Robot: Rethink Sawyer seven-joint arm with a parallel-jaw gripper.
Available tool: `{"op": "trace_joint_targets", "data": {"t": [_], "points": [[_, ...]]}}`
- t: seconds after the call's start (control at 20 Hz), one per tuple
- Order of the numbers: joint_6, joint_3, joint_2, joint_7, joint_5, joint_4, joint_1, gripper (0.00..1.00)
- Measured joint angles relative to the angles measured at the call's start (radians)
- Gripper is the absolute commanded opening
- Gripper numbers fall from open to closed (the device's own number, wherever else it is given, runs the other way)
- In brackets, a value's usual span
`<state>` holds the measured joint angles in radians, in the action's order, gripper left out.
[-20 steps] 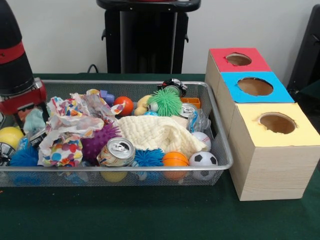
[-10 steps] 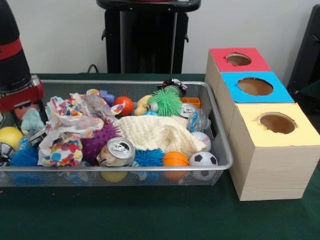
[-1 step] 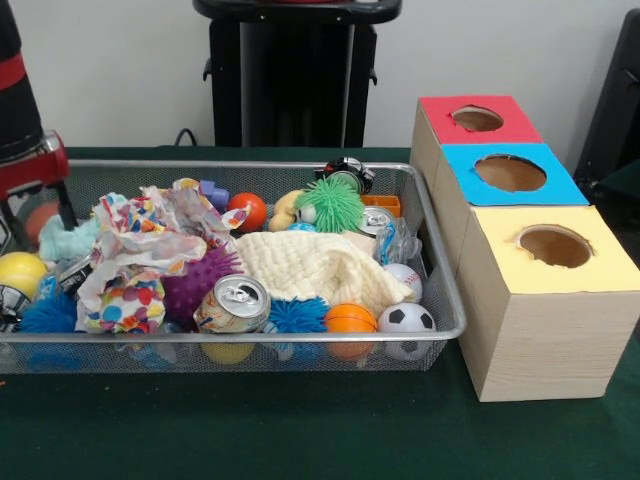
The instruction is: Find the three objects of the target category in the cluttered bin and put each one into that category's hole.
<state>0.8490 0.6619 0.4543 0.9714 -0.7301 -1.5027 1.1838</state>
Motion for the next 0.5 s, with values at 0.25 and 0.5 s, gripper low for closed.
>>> {"op": "trace_joint_targets", "data": {"t": [0.25,0.5], "points": [[0.025,0.0,0.047,0.0,0.001,0.0,0.021,1.0],[0.028,0.0,0.073,0.0,0.002,0.0,0.021,1.0]]}}
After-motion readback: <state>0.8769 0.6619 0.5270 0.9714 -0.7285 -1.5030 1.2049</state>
